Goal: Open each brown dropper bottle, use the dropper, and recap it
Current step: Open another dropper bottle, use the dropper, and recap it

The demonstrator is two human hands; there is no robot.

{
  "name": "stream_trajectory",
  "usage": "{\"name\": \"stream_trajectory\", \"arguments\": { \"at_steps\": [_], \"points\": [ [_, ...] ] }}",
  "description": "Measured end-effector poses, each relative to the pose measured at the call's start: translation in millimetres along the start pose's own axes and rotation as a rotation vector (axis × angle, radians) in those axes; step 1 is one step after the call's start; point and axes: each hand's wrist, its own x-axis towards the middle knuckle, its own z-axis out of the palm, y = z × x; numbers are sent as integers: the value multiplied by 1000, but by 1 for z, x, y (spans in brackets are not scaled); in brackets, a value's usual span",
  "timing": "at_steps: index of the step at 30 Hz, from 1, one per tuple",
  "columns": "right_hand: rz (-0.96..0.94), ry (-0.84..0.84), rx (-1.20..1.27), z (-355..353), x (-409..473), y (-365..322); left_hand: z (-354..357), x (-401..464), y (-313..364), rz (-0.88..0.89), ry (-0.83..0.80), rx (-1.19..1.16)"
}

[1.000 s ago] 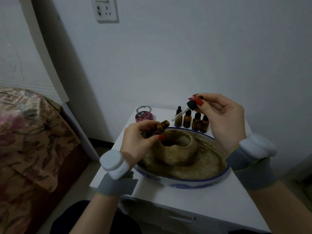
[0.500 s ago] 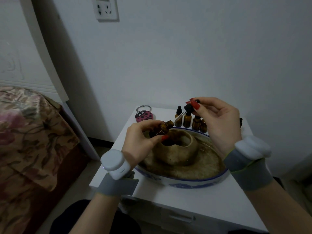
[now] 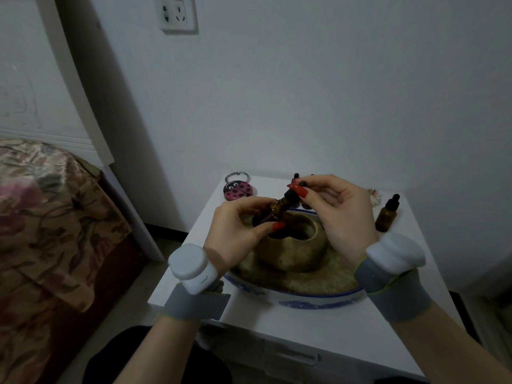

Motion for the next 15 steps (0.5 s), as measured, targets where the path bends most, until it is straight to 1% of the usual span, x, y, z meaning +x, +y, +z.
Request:
{"name": "stream_trajectory", "arguments": {
  "at_steps": [6,15],
  "points": [
    [1,-29,-28,0,-2,5,-1,-1,1,29,-6,-11],
    [1,-28,-61,-1,0,8,0,-3,5,35,5,-4]
  ]
}}
